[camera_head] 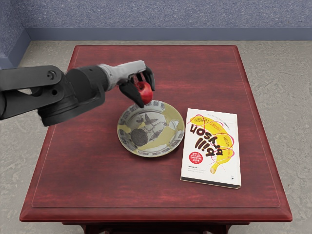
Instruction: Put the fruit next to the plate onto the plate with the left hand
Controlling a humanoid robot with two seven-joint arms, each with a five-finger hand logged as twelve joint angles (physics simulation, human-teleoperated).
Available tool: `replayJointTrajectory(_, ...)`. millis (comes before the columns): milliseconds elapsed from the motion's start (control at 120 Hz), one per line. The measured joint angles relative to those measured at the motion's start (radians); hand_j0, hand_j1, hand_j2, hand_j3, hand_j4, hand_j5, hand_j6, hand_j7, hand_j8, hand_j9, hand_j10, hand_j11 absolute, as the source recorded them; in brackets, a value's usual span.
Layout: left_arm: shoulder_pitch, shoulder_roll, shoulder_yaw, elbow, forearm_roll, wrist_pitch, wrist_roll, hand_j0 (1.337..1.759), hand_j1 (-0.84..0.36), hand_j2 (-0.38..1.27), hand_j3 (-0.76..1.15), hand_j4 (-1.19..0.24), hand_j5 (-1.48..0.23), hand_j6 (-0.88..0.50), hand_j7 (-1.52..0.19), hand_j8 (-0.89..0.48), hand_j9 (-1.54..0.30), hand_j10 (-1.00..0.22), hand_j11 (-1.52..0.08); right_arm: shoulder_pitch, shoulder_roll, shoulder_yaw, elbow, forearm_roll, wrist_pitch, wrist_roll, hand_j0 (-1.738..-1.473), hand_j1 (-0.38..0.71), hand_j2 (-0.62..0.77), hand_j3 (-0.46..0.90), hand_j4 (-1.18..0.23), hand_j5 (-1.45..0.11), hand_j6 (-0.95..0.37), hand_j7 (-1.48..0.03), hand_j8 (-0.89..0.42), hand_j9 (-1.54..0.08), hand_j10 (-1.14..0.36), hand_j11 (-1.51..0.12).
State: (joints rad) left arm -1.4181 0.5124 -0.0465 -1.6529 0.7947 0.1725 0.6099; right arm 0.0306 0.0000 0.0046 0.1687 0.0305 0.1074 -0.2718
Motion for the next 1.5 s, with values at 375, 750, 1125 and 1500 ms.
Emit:
replayJointTrajectory(375, 0.058, -0.081, 0.003, 0.019, -0.049, 0.007, 0.000, 1.648, -0.41, 0.42, 0.00, -0.55, -1.17, -0.21, -1.10, -0.20, -1.08, -0.46, -1.07, 0.000, 0.000, 0.000, 0.000, -0.001, 0.000, -0.001, -1.658, -0.35, 0.00, 0.00, 0.00, 0.00, 0.00, 0.00, 0.00, 0.00, 0.00, 0.00)
replayJointTrajectory(750, 0.094, -0.109, -0.003, 0.048, -0.037, 0.068, 0.001, 1.653, -0.21, 0.24, 0.00, -0.44, -0.76, -0.29, -0.73, -0.28, -0.73, -0.40, -0.72, 0.001, 0.000, 0.000, 0.000, -0.001, 0.000, 0.000, -1.658, -0.35, 0.00, 0.00, 0.00, 0.00, 0.00, 0.00, 0.00, 0.00, 0.00, 0.00)
replayJointTrajectory(1125, 0.088, -0.058, -0.031, -0.018, -0.066, 0.072, 0.001, 1.657, -0.01, 0.09, 0.00, -0.30, -0.41, -0.27, -0.41, -0.27, -0.41, -0.29, -0.41, 0.001, 0.000, 0.000, 0.000, -0.001, 0.000, -0.001, -1.658, -0.35, 0.00, 0.00, 0.00, 0.00, 0.00, 0.00, 0.00, 0.00, 0.00, 0.00)
replayJointTrajectory(1500, 0.318, 0.323, -0.469, -0.092, -0.871, -0.637, 0.001, 1.658, 0.01, 0.06, 0.00, -0.28, -0.37, -0.28, -0.37, -0.28, -0.37, -0.28, -0.37, 0.002, 0.000, 0.000, 0.001, -0.001, 0.000, -0.001, -1.658, -0.35, 0.00, 0.00, 0.00, 0.00, 0.00, 0.00, 0.00, 0.00, 0.00, 0.00)
